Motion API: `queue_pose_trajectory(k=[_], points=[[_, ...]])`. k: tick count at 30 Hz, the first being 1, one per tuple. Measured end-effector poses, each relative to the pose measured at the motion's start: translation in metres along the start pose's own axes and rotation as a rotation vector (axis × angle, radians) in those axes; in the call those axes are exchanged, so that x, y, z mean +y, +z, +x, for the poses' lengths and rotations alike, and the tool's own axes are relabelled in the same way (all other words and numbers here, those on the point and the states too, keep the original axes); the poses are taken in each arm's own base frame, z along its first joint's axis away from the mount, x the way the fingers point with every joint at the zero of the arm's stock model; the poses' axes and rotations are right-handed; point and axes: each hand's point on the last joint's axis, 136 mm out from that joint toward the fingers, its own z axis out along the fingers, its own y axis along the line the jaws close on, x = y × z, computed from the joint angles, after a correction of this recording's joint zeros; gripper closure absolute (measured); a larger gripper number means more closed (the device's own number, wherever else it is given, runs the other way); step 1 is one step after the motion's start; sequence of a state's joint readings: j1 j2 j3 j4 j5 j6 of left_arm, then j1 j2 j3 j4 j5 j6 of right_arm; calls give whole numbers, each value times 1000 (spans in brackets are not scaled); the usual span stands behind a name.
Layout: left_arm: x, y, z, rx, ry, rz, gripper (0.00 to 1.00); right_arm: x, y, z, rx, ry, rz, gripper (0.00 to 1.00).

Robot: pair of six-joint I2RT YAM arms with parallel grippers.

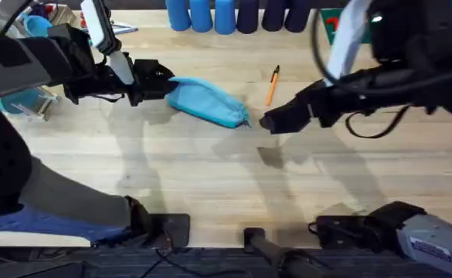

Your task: Unzip the bag, pick up the pens from the table one at a time and place them inside, then zip the bag closed.

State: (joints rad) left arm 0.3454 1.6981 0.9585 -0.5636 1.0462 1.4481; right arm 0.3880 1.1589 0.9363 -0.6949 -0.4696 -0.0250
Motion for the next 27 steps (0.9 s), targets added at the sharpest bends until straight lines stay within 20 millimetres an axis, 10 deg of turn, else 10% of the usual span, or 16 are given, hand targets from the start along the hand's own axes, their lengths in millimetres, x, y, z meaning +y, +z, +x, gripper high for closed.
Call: queue_pose_trajectory(k=[27], points=[[0, 0, 0, 0, 0, 0, 958, -37, 81, -6, 88, 202, -6, 5]])
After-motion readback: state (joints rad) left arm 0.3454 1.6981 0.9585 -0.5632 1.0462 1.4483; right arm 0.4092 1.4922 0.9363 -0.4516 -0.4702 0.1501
